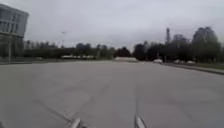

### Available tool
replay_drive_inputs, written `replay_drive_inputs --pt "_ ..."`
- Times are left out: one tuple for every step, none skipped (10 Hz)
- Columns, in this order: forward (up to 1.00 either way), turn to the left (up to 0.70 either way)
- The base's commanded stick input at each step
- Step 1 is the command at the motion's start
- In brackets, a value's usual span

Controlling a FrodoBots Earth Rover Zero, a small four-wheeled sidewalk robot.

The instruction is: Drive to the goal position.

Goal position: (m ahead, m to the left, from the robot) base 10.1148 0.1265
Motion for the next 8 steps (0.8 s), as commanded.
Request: replay_drive_inputs --pt "1.00 -0.34" --pt "1.00 -0.34" --pt "1.00 -0.34" --pt "1.00 -0.28" --pt "1.00 -0.13" --pt "1.00 0.02" --pt "1.00 0.06" --pt "1.00 0.06"
